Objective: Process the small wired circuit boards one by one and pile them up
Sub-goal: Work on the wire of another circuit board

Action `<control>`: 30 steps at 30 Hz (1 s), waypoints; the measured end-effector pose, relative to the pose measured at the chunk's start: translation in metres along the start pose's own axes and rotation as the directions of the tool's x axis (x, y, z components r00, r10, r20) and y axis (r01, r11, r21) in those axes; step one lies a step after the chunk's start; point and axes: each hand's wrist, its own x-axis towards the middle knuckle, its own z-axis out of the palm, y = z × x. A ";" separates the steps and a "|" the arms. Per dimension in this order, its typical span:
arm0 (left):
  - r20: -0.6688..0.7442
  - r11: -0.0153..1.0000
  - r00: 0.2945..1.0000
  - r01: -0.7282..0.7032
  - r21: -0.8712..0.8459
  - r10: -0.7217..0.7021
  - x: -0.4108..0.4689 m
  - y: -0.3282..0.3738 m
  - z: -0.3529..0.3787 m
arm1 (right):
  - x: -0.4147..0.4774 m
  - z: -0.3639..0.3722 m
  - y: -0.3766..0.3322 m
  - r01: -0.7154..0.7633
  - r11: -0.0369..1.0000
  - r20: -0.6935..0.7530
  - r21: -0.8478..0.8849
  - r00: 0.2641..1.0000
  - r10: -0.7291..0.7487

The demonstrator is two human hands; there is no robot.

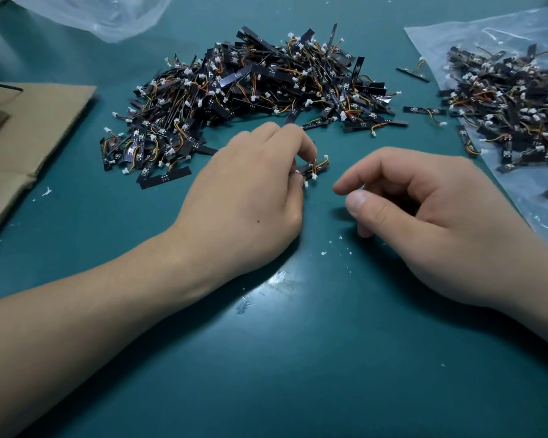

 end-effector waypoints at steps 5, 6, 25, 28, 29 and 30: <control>-0.033 0.999 0.999 0.034 -0.037 -0.035 0.000 0.002 -0.001 | 0.000 0.000 0.000 -0.004 1.000 -0.003 -0.008 1.000 0.004; -0.059 0.999 0.998 0.034 -0.019 -0.035 0.000 0.002 -0.001 | 0.000 0.000 0.001 -0.007 1.000 -0.008 -0.006 1.000 0.007; -0.226 0.873 0.897 -0.429 -0.231 0.381 -0.004 0.002 -0.002 | 0.002 0.001 0.002 0.015 0.998 -0.063 -0.064 0.998 -0.019; -0.240 0.878 0.929 -0.351 -0.327 0.282 -0.003 0.001 -0.004 | 0.001 0.003 0.000 -0.010 0.999 -0.114 -0.050 0.993 0.004; -0.232 0.870 0.942 -0.316 -0.377 0.242 -0.002 0.001 -0.004 | 0.001 0.003 0.000 -0.021 0.999 -0.135 -0.042 0.991 0.015; -0.208 0.859 0.957 -0.276 -0.431 0.203 -0.001 0.001 -0.005 | 0.001 0.003 0.000 -0.030 0.999 -0.151 -0.031 0.988 0.025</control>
